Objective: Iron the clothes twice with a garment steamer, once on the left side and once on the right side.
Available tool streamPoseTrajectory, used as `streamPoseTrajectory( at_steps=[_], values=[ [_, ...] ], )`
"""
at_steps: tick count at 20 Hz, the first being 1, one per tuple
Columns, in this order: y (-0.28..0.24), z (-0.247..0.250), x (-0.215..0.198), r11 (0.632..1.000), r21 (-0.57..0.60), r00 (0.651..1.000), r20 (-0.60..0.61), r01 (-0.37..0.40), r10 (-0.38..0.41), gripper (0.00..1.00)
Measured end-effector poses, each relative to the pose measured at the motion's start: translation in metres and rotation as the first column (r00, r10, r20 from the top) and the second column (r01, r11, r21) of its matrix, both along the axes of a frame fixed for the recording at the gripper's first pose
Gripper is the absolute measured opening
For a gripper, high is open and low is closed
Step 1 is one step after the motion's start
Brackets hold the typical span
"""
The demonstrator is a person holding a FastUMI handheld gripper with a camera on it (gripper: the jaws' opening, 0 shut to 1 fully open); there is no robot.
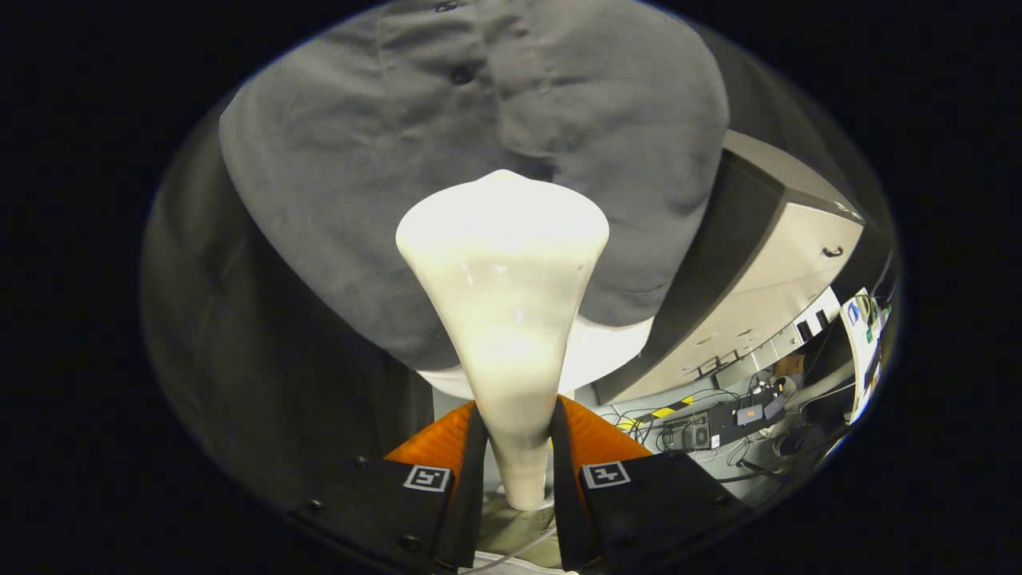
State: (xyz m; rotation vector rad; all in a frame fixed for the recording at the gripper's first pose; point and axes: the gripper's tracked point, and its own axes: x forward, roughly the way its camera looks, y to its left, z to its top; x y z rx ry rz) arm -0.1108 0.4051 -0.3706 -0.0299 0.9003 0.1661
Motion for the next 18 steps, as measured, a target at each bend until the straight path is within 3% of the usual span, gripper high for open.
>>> streamPoseTrajectory(
  at_steps=[9,18],
  values=[
    [-0.095,0.104,0.023,0.991,0.038,0.976,0.174,0.125,-0.13,0.46],
    [-0.178,0.204,0.059,0.992,0.068,0.942,0.311,0.108,-0.124,0.46]
  ],
)
